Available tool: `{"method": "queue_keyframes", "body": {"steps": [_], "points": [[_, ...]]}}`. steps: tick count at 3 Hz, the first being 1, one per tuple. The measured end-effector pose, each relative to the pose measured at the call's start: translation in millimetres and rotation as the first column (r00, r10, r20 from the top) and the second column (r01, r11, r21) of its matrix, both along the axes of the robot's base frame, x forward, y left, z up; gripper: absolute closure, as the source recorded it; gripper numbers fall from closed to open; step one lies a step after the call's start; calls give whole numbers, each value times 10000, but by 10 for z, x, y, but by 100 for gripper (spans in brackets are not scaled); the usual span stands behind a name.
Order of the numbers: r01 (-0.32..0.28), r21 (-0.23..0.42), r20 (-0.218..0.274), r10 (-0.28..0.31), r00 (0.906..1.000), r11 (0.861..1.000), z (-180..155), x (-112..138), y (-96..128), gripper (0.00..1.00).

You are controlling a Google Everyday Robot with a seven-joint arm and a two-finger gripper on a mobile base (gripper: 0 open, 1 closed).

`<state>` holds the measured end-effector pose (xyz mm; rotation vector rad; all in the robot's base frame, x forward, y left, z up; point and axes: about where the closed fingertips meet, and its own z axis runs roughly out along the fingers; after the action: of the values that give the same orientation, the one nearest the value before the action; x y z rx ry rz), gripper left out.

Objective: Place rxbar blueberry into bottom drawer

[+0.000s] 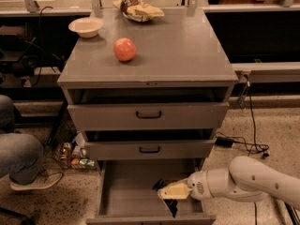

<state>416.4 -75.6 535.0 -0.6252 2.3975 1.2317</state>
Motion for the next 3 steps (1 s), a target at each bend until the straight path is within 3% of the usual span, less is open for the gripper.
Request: {"method": "queue_keyframes", "body": {"steps": [2,3], "points": [[890,-933,804,-816,9934,9917,-915,682,-80,100],[1073,-1613,802,-953,9922,9811,-1404,942,-67,100]]}}
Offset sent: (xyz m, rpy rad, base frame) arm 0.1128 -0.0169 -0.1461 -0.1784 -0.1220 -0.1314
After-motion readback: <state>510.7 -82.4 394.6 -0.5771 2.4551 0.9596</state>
